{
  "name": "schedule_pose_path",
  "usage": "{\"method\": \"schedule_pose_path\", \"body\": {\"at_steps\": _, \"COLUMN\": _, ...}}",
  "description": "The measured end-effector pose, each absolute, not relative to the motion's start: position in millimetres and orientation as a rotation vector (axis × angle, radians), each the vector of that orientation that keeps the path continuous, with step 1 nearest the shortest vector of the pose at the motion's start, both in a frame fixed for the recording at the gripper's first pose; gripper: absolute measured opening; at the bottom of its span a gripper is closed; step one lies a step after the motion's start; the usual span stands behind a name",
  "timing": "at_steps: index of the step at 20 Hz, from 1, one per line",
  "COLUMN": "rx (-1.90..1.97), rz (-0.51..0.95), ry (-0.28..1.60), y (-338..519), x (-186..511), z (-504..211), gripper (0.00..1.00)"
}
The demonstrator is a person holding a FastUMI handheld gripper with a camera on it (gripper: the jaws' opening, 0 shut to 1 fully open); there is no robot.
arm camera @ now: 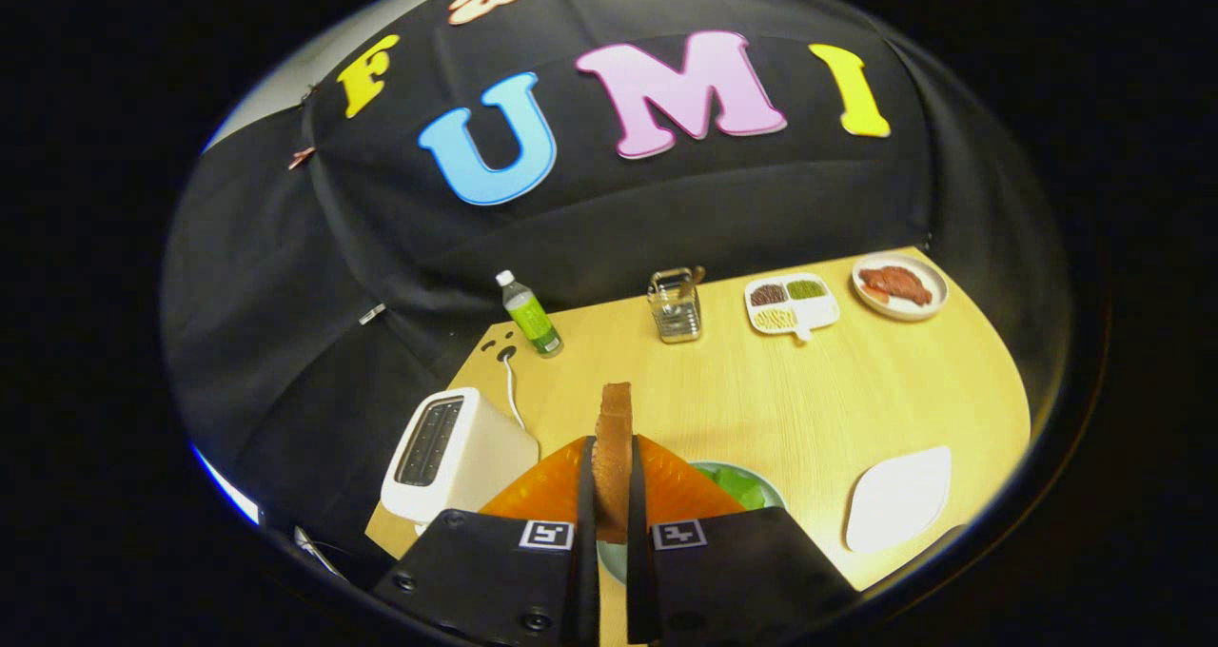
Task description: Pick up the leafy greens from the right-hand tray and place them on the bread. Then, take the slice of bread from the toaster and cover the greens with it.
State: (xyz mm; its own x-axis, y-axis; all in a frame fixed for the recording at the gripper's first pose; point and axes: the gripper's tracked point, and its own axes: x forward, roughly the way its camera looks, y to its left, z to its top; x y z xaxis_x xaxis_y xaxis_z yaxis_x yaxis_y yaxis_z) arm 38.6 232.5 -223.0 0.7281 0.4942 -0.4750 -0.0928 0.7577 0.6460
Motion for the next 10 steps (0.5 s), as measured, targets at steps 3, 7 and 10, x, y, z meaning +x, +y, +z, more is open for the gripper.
{"method": "schedule_pose_path", "body": {"at_steps": 3, "rx": 0.739, "rz": 0.315, "ry": 0.765, "y": 243, "x": 30, "z": -264, "gripper": 0.15}}
{"method": "schedule_pose_path", "body": {"at_steps": 7, "rx": 0.772, "rz": 0.299, "ry": 0.820, "y": 255, "x": 24, "z": -300, "gripper": 0.16}}
{"method": "schedule_pose_path", "body": {"at_steps": 10, "rx": 0.731, "rz": 0.272, "ry": 0.837, "y": 251, "x": 24, "z": -328, "gripper": 0.16}}
